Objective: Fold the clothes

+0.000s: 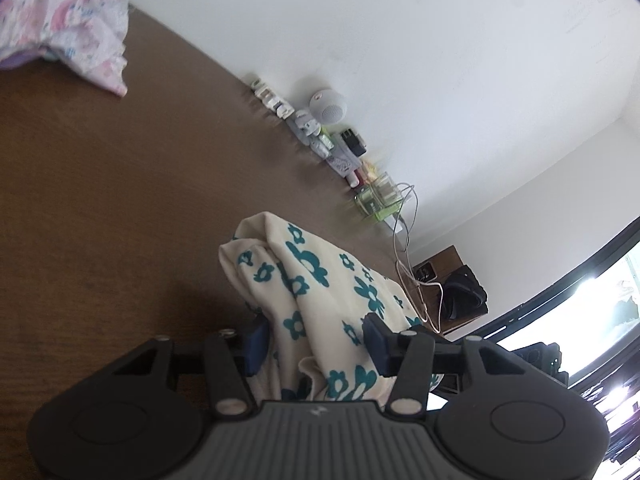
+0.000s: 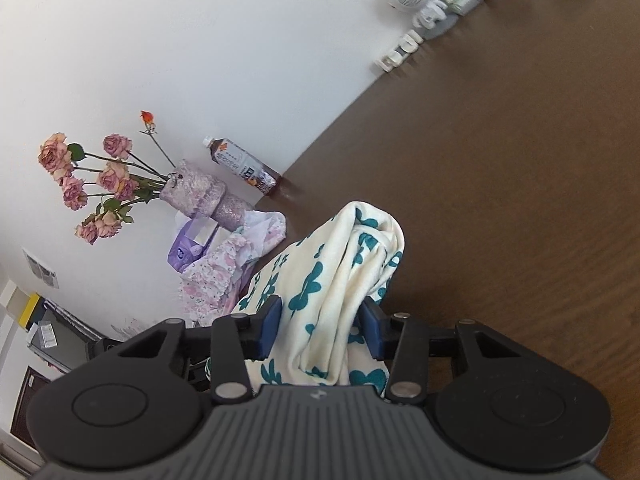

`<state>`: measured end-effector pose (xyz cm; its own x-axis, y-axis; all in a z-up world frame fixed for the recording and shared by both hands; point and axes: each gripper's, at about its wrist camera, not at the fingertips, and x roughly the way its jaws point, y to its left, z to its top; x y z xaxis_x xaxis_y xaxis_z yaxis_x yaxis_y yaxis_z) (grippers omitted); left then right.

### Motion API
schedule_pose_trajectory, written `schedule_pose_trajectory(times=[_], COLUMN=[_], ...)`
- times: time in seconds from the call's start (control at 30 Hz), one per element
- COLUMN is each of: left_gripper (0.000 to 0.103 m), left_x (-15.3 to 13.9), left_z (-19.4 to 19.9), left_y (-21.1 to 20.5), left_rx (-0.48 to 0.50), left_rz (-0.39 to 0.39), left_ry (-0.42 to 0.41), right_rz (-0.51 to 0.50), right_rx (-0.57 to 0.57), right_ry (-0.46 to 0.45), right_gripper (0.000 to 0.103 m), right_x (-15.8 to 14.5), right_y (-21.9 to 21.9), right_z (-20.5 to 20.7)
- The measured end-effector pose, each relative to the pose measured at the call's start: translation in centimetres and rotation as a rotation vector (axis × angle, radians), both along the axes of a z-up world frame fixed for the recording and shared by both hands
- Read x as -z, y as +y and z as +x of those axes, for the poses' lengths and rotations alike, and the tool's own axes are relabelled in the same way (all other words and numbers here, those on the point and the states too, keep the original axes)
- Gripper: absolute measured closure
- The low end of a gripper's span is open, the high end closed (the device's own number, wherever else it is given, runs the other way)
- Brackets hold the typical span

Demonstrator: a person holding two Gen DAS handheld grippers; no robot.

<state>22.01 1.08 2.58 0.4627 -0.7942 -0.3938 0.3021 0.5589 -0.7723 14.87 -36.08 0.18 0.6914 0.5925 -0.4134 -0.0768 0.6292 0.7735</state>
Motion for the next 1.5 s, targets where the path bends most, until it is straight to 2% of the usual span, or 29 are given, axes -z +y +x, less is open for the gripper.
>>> schedule_pose_trajectory(times=[0.2, 0.33, 0.43, 0.7, 0.8, 0.97, 1.2, 1.37, 1.5], left_gripper=[0.055, 0.055, 0.055, 0.056, 0.056, 0.056, 0.056, 0.056, 0.056], left_x=[-4.1, -7.8, -9.6, -11.5, -10.8, -7.8, -1.4, 1.6, 2.3], left_z=[1.6, 3.6, 5.6, 12.5, 15.5, 20.3, 25.5, 27.0, 28.5], left_y=[0.3, 0.0, -0.2, -2.0, -2.8, -4.1, -5.6, -6.6, -7.2], left_rx=[-0.040, -0.073, -0.103, -0.203, -0.225, -0.256, -0.286, -0.300, -0.310], left_rz=[-0.003, -0.006, -0.015, -0.004, -0.004, 0.001, 0.017, 0.072, 0.083], left_ry=[-0.095, -0.171, -0.197, -0.249, -0.251, -0.233, -0.176, -0.161, -0.142], right_rz=[-0.027, -0.019, -0.024, -0.061, -0.077, -0.087, -0.086, -0.105, -0.107], right_rx=[-0.028, -0.034, -0.033, -0.007, 0.000, 0.005, 0.025, 0.024, 0.041], right_ry=[-0.080, -0.140, -0.185, -0.237, -0.249, -0.226, -0.144, -0.112, -0.107], right_gripper=[0.060, 0.060, 0.060, 0.060, 0.060, 0.060, 0.060, 0.060, 0.060], right_x=[-4.0, -7.0, -9.0, -11.1, -10.6, -7.7, -1.3, 2.4, 3.2], right_y=[0.2, 0.0, -0.2, -0.8, -1.6, -3.2, -4.8, -4.6, -4.9], right_z=[3.3, 6.0, 8.6, 17.3, 20.3, 25.4, 31.2, 33.2, 33.6])
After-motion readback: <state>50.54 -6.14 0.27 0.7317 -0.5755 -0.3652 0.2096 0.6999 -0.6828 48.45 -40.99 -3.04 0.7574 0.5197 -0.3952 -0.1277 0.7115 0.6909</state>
